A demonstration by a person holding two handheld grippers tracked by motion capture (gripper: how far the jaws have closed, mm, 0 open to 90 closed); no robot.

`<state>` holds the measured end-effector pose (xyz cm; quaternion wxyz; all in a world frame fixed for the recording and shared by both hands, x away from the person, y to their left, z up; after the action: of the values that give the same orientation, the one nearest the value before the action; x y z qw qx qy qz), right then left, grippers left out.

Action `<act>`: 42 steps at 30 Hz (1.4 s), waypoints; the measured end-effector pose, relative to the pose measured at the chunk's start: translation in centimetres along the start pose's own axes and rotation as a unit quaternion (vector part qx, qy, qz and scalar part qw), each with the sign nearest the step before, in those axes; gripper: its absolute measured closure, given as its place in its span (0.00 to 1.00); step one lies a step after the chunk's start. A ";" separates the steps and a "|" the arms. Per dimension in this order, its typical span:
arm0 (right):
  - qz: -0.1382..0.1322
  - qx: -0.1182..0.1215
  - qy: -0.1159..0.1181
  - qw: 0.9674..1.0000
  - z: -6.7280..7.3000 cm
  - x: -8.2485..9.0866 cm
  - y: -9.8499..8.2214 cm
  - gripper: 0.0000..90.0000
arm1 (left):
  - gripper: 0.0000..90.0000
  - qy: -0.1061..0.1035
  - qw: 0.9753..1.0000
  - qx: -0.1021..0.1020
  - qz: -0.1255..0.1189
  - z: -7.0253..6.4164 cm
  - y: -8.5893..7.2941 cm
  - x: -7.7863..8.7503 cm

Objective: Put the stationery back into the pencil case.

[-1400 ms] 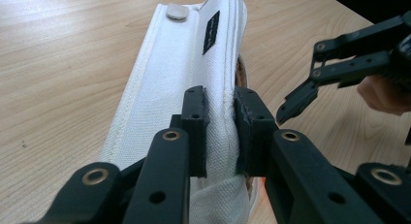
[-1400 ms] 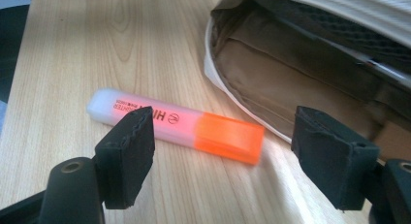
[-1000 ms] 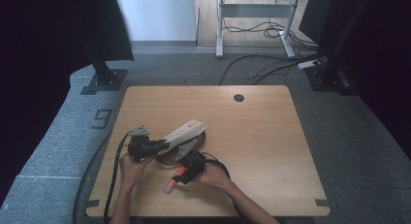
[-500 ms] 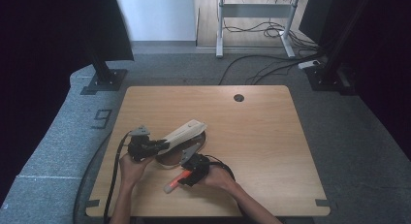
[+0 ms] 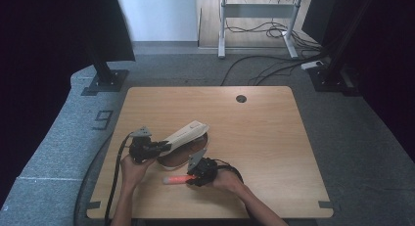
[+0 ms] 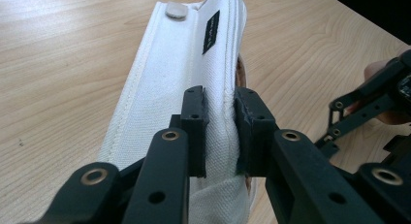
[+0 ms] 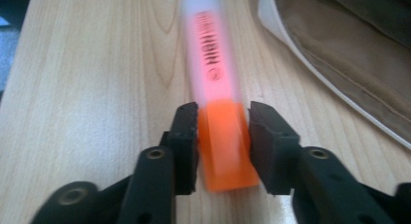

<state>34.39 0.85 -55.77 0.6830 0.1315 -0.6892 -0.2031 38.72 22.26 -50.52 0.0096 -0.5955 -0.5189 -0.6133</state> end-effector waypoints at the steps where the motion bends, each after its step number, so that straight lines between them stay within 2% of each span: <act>1: 0.000 0.002 0.001 1.000 0.0 0.0 0.0 0.72 | 0.84 0.000 1.000 0.000 0.000 0.0 0.0 0.0; 12: 0.001 -0.001 -0.004 1.000 0.6 0.4 -0.1 0.73 | 0.84 -0.001 1.000 0.001 0.000 0.0 0.0 0.0; 20: -0.034 -0.015 -0.006 0.999 0.3 2.3 -0.1 0.73 | 0.85 -0.002 1.000 0.001 0.000 0.1 0.0 0.1; 30: -0.065 -0.049 -0.027 0.996 -1.3 5.0 -0.6 0.73 | 0.85 -0.004 1.000 0.002 -0.001 0.1 0.0 0.1; 35: -0.066 -0.056 -0.040 0.995 -2.1 5.4 -0.5 0.73 | 0.85 -0.002 1.000 0.003 -0.002 0.1 0.0 0.1; 42: -0.053 -0.067 -0.058 0.995 -3.4 5.1 -0.4 0.73 | 0.85 -0.001 1.000 0.003 -0.004 0.1 0.0 0.2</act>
<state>37.59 -2.18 -51.52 0.6374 0.1098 -0.7045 -0.2923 38.73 22.44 -50.40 0.0083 -0.5938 -0.5228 -0.6116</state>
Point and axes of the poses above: each handheld gripper's, and its own axes: x roughly backward along the jaws, y roughly out of its top, z roughly to its left, the point moved 3 cm from there along -x, roughly forward along the jaws, and after that the axes turned 13 degrees about z, right-handed, at the moved point
